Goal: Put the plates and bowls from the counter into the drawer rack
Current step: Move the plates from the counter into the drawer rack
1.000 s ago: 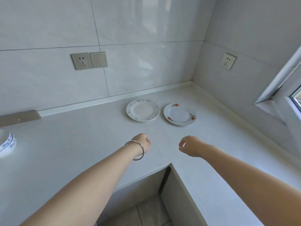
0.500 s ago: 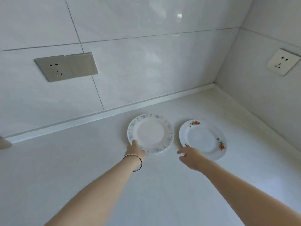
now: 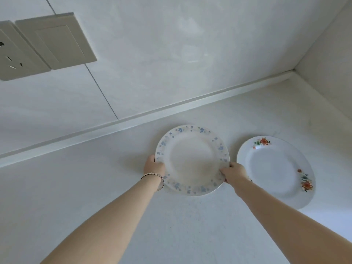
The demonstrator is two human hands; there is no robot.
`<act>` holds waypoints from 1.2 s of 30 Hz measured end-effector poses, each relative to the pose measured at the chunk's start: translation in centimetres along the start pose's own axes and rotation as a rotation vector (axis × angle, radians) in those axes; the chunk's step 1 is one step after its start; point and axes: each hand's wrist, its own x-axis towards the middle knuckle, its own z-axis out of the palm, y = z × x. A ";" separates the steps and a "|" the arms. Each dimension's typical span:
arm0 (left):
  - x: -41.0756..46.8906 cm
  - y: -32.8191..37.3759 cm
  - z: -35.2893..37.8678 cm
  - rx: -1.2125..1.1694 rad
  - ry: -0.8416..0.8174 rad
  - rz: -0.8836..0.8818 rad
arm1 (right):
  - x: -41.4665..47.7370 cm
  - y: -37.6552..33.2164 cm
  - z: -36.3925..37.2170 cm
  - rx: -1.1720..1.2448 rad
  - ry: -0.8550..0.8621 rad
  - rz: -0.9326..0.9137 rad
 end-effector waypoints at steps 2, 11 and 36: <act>-0.1 0.1 -0.2 0.015 -0.013 0.018 | 0.1 0.2 0.0 -0.007 0.009 -0.028; -5.8 -1.7 -2.1 0.085 -0.099 0.073 | -3.4 3.7 -2.9 -0.002 0.038 -0.110; -46.7 -25.6 -13.4 -0.434 0.158 -0.092 | -34.4 22.5 -8.6 -0.164 -0.387 -0.497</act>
